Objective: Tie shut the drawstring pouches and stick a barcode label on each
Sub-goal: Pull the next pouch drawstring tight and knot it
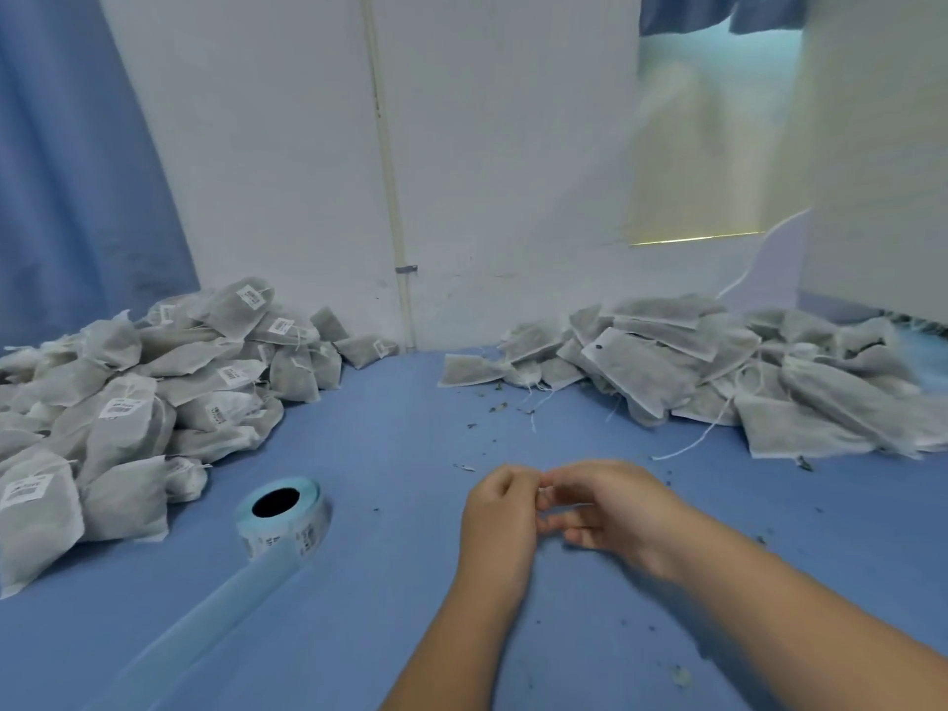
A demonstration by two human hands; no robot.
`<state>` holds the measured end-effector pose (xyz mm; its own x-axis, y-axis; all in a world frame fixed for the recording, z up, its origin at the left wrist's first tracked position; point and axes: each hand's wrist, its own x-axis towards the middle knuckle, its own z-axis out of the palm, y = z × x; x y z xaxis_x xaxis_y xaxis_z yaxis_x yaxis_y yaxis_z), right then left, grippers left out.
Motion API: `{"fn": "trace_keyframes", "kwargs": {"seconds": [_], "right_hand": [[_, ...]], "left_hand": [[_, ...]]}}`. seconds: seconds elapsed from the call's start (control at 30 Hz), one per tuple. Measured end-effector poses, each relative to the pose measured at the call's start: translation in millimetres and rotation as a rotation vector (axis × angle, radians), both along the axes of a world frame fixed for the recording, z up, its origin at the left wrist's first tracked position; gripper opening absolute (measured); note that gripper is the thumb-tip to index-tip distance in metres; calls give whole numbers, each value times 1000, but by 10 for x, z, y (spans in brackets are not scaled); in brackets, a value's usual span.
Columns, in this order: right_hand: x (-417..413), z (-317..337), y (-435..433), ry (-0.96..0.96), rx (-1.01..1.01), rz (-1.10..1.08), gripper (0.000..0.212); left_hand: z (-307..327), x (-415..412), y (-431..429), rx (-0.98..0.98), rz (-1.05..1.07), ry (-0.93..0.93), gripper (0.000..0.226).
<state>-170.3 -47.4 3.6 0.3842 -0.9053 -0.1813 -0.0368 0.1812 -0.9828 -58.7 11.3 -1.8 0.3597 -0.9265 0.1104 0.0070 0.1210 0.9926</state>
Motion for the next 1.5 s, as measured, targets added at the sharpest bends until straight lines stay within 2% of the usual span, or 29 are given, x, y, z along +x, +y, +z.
{"fn": "trace_keyframes", "kwargs": {"seconds": [0.13, 0.23, 0.37, 0.43, 0.5, 0.57, 0.7, 0.77, 0.83, 0.97, 1.1, 1.23, 1.3, 1.37, 1.5], "right_hand": [[-280, 119, -337, 146, -154, -226, 7], [-357, 247, -697, 279, -319, -388, 26], [-326, 438, -1163, 256, -367, -536, 51], [-356, 471, -1373, 496, -517, -596, 59], [-392, 444, -1488, 698, -612, -585, 54], [-421, 352, -1563, 813, -610, -552, 37], [-476, 169, -1584, 931, -441, -596, 44], [-506, 114, -1543, 975, -422, -620, 41], [-523, 73, -1470, 957, -449, -629, 34], [-443, 62, -1136, 741, -541, -581, 14], [-241, 51, -648, 574, -547, -488, 17], [-101, 51, -234, 483, -539, -373, 33], [-60, 65, -51, 478, -556, -324, 37], [-14, 43, 108, 561, -608, -296, 35], [91, -54, 339, 636, -751, -187, 28]], "left_hand": [[-136, -38, -98, 33, 39, -61, 23], [-174, -29, -116, 42, 31, -59, 23], [-208, -35, -107, 59, -13, -129, 26], [-213, -31, -117, 65, -20, -143, 28], [-211, -29, -127, 71, -18, -151, 29], [-204, -32, -129, 79, -23, -149, 30], [-203, -30, -130, 86, -42, -155, 32], [-206, -32, -128, 83, -47, -160, 30], [-213, -38, -123, 71, -43, -177, 26], [-208, -72, -108, 6, 16, -212, 18], [-165, -83, -77, -89, 108, -263, 20], [-95, -58, -45, -159, 169, -268, 36], [-62, -45, -30, -179, 161, -279, 52], [-32, -32, -10, -196, 133, -272, 61], [-22, -36, 42, -196, 81, -233, 58]]}}
